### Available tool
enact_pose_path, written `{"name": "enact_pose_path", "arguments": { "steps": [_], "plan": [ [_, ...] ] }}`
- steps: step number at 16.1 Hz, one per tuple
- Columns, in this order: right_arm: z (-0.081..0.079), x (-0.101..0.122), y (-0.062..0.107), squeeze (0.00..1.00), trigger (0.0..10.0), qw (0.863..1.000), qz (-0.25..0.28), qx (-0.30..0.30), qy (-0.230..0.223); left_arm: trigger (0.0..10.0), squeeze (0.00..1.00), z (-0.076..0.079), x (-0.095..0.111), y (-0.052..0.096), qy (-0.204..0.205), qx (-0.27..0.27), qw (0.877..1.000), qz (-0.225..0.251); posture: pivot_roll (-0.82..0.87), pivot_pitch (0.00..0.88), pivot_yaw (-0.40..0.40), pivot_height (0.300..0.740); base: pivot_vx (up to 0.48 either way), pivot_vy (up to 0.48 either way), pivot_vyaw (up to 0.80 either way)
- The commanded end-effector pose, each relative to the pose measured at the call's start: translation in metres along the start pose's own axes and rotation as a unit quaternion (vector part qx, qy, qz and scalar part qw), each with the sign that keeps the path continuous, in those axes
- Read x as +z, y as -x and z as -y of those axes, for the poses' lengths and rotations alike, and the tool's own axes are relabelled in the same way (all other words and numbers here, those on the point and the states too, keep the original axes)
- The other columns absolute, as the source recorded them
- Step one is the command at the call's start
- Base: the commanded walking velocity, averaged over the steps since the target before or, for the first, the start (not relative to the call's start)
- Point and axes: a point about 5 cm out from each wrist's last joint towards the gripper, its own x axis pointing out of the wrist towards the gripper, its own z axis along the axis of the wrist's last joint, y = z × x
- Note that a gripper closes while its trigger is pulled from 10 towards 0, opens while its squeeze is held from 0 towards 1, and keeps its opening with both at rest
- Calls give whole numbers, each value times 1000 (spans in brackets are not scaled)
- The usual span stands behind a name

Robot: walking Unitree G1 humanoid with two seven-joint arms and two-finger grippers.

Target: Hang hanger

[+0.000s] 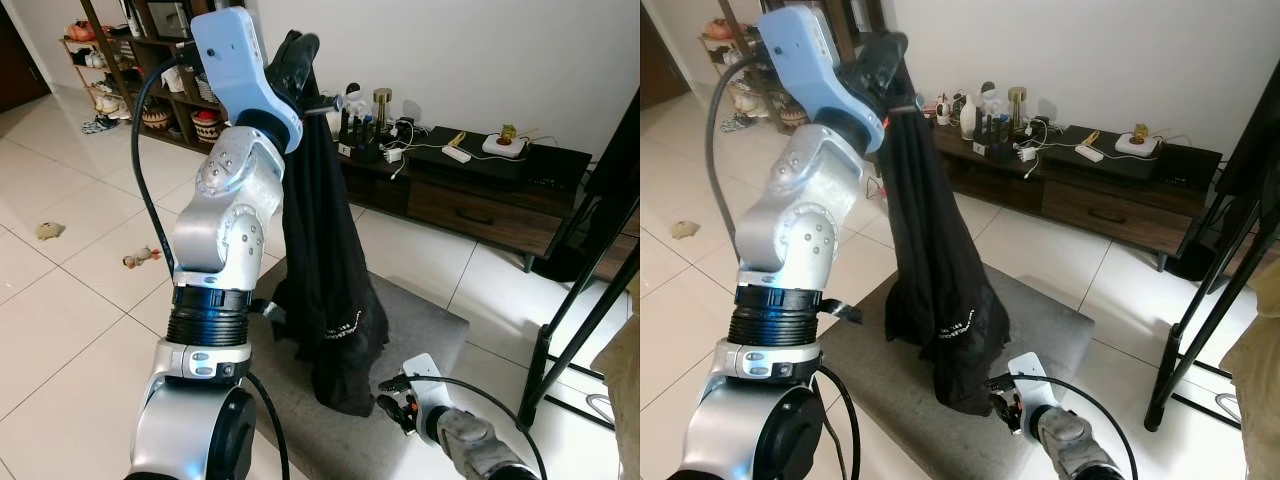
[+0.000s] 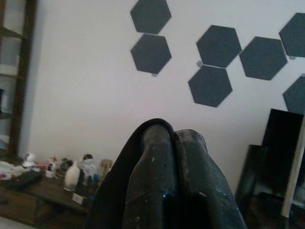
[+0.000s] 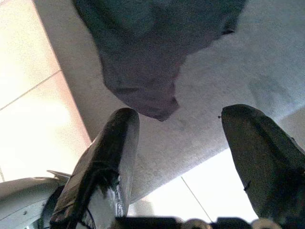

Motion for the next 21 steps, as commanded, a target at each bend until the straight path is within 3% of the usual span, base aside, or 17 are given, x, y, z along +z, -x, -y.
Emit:
{"name": "enact_pose_path", "arguments": {
  "steps": [1, 4, 7, 10, 13, 16, 18, 21],
  "plan": [
    [-3, -7, 0, 0, 10000, 1000, -11, -11, -10, 10000, 0, 8, 16, -4, 15, -28, 999, 20, 14, 34, 95, 740, 0, 0, 0],
    [-9, -4, -2, 0, 10000, 998, 14, -3, -59, 10000, 0, 14, 7, 1, 4, -109, 993, -37, 18, 26, 102, 740, 0, 0, 0],
    [-9, 5, -2, 0, 10000, 998, 37, 22, -35, 10000, 0, 10, 11, 6, -26, -182, 980, -70, 17, 16, 108, 740, 0, 0, 0],
    [-12, -2, 0, 0, 10000, 998, 30, 46, -11, 10000, 0, 9, 22, 4, -30, -205, 976, -66, 25, 11, 108, 740, 0, 0, 0],
    [-16, -4, 1, 0, 10000, 997, 36, 70, 17, 10000, 0, 10, 33, 5, -50, -253, 964, -63, 24, 5, 111, 740, 0, 0, 0],
    [-13, -3, 2, 0, 10000, 997, 45, 66, 23, 10000, 0, 7, 25, 26, -71, -305, 946, -86, 15, 2, 117, 740, 0, 0, 0],
    [-8, 0, 3, 0, 10000, 996, 54, 65, 19, 10000, 0, 0, 22, 41, -72, -315, 940, -105, 21, 6, 111, 740, 0, 0, 0],
    [2, 8, 4, 0, 10000, 997, 74, 29, 18, 10000, 0, -4, 31, 50, -83, -334, 933, -108, 34, 19, 109, 740, 0, 0, 0]
  ]
}}
